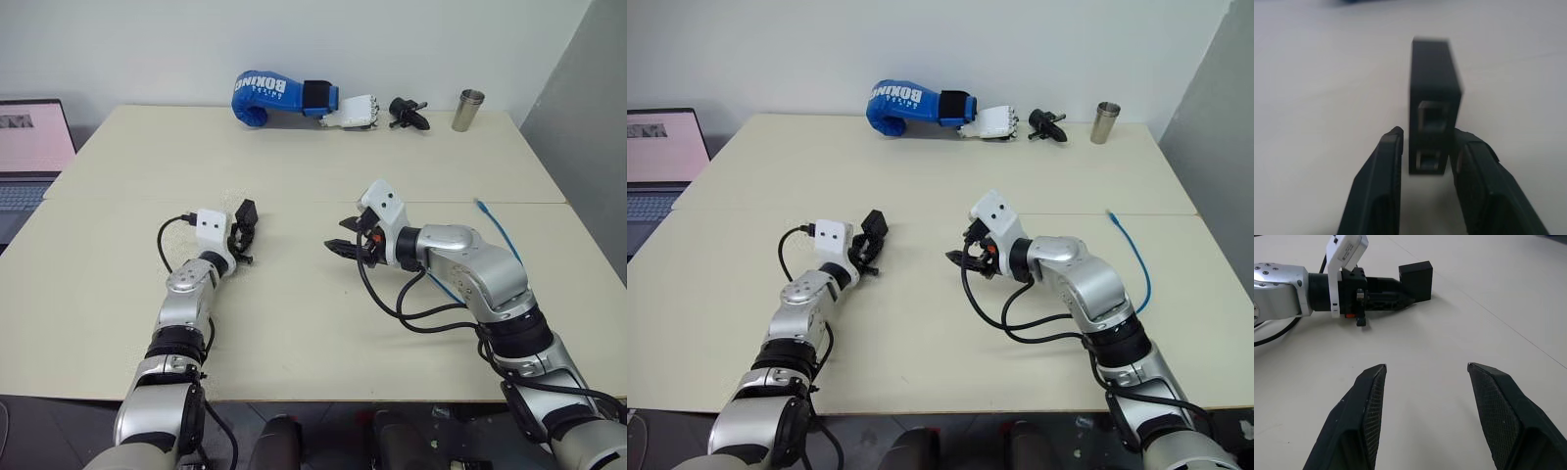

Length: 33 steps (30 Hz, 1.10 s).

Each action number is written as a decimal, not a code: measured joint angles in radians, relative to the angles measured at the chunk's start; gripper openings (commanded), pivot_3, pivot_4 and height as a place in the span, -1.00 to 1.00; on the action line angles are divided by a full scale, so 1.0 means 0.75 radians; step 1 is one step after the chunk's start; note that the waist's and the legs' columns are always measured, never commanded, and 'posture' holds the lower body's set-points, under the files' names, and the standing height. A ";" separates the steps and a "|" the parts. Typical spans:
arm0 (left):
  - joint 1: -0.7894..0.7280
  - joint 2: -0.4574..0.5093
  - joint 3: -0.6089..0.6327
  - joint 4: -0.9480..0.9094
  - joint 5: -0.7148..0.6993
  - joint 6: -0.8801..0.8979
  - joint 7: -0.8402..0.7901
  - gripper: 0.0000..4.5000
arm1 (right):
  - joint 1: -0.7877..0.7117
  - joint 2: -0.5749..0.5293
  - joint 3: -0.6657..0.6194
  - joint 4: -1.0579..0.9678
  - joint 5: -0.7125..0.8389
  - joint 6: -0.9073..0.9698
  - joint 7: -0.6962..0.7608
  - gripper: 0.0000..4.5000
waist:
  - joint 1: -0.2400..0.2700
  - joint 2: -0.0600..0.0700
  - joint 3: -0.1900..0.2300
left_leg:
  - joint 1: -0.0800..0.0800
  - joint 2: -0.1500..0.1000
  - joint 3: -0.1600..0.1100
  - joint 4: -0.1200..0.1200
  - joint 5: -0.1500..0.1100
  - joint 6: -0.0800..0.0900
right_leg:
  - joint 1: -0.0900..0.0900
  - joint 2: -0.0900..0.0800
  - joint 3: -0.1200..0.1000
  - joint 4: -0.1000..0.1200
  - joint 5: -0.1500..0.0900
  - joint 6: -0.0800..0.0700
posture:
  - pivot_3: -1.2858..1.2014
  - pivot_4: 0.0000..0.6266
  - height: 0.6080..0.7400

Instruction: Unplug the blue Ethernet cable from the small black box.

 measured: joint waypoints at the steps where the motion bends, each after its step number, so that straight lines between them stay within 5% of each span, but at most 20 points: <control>1: 0.000 0.000 0.000 -0.001 0.000 0.001 -0.001 0.16 | 0.000 0.000 0.000 0.000 0.000 0.000 0.003 0.25 | 0.000 0.000 0.000 | 0.000 0.000 0.000 0.000 0.000 0.000 | 0.000 0.000 0.000 0.000 0.000 0.000 | 0.03 -0.52 1.00; 3: 0.000 0.000 0.000 -0.002 0.002 0.002 -0.003 0.32 | 0.000 0.000 0.000 0.000 0.000 0.000 0.007 0.25 | 0.001 0.000 0.000 | 0.000 0.000 0.000 0.000 0.000 0.000 | 0.000 0.000 0.000 0.000 0.000 0.000 | 0.03 -0.52 1.00; 8: 0.008 0.005 -0.003 -0.026 0.025 0.000 0.004 0.32 | 0.003 0.000 -0.001 -0.003 0.001 0.001 0.015 0.25 | 0.000 0.000 0.000 | 0.000 0.000 0.000 0.000 0.000 0.000 | 0.000 0.000 0.000 0.000 0.000 0.000 | 0.03 -0.52 1.00; 17: 0.180 0.170 0.012 -0.517 0.026 0.220 -0.004 0.32 | 0.225 -0.016 -0.132 -0.190 0.009 -0.002 -0.049 0.25 | 0.003 0.000 0.000 | -0.001 0.000 -0.001 -0.002 0.001 -0.001 | 0.000 -0.001 0.000 -0.002 0.000 0.000 | 0.03 -0.52 1.00; 25: 0.223 0.447 -0.027 -0.832 -0.147 0.431 -0.486 0.32 | 0.548 -0.211 -0.410 -0.415 0.103 -0.061 0.011 0.25 | 0.005 0.000 0.000 | 0.000 0.000 0.000 -0.003 0.001 -0.002 | 0.002 0.000 0.001 -0.005 0.000 0.000 | 0.03 -0.52 1.00; 33: 0.231 0.544 -0.068 -0.841 -0.239 0.574 -0.767 0.32 | 0.677 -0.463 -0.656 -0.480 0.279 -0.014 0.169 0.25 | -0.003 0.000 0.000 | 0.001 0.002 0.000 -0.004 0.001 -0.002 | 0.002 0.003 0.001 -0.005 0.000 -0.001 | 0.03 -0.52 1.00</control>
